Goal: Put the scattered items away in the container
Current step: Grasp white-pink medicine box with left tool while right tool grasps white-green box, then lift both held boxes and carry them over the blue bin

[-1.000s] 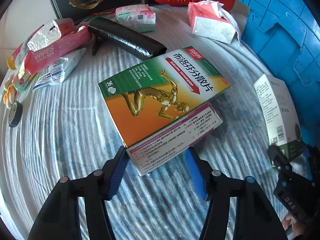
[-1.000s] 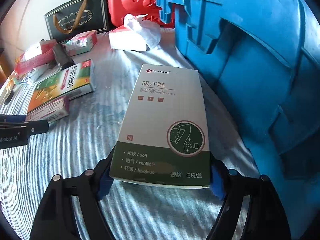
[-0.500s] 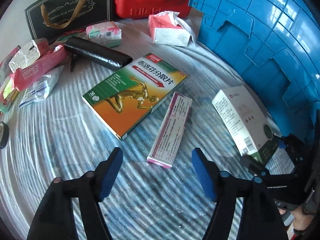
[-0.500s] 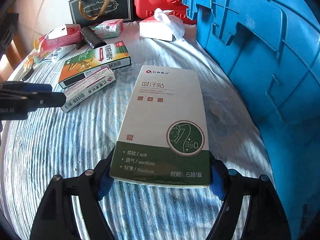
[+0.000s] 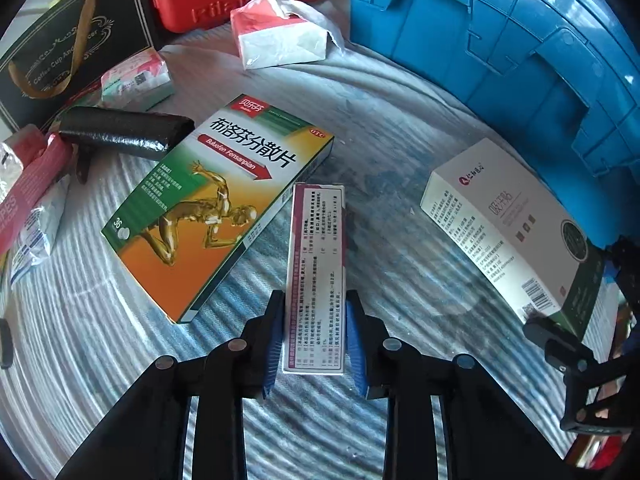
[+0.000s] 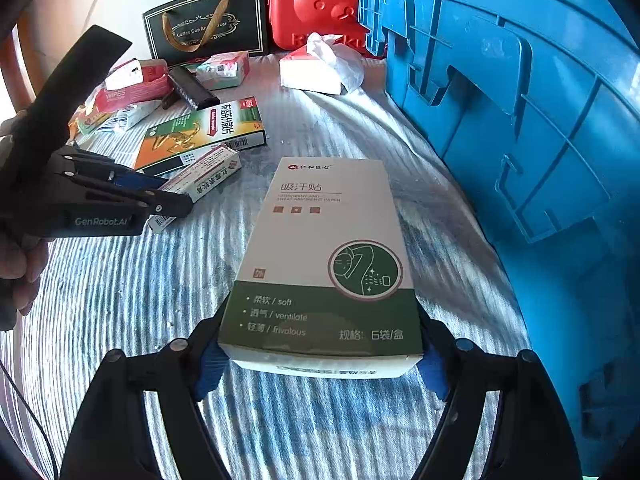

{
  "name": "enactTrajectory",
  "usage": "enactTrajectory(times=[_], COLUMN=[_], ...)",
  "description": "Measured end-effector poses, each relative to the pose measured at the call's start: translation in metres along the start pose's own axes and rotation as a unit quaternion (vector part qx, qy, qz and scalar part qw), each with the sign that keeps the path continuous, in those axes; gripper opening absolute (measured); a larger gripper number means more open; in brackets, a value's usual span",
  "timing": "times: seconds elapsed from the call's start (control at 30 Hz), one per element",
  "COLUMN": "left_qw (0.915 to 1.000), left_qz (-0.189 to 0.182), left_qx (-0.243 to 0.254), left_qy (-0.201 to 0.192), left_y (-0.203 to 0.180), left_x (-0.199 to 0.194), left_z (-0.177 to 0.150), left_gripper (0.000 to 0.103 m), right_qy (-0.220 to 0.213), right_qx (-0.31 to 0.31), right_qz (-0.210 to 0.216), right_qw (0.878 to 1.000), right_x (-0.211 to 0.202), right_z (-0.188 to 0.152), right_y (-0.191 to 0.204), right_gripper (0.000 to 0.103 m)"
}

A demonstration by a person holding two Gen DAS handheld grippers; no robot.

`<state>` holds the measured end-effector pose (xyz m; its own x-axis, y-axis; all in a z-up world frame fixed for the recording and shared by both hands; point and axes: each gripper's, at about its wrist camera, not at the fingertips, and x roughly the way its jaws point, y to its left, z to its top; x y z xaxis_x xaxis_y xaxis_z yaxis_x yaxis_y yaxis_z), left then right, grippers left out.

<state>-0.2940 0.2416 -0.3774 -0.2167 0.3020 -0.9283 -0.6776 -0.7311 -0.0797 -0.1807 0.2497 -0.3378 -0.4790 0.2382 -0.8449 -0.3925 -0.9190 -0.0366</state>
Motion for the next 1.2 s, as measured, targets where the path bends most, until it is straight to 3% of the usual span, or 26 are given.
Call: enactTrajectory(times=[0.3, 0.63, 0.8, 0.97, 1.2], left_qw=[0.9997, 0.9962, 0.9916, 0.9872, 0.975], left_qz=[0.005, 0.017, 0.033, 0.072, 0.108], left_qx=[-0.021, -0.076, -0.106, -0.11, -0.136], left_qy=[-0.007, -0.04, -0.067, -0.09, -0.139], left_y=[-0.003, 0.015, 0.018, 0.011, 0.005], left_x=[-0.033, -0.103, -0.145, -0.191, -0.268], left_z=[-0.023, -0.049, -0.054, -0.056, -0.054], left_gripper=[0.028, 0.028, 0.028, 0.028, 0.028], right_qy=[-0.003, -0.035, -0.063, -0.095, -0.144], right_qx=[-0.013, -0.054, -0.073, -0.086, -0.098], right_qz=[0.017, 0.037, 0.055, 0.08, 0.102], right_qw=[1.0, 0.997, 0.994, 0.989, 0.979], right_x=[-0.031, -0.099, -0.138, -0.171, -0.214], right_z=[0.002, 0.019, 0.033, 0.049, 0.073], right_y=[0.009, 0.026, 0.035, 0.04, 0.038], right_gripper=[0.076, 0.076, 0.076, 0.076, 0.076])
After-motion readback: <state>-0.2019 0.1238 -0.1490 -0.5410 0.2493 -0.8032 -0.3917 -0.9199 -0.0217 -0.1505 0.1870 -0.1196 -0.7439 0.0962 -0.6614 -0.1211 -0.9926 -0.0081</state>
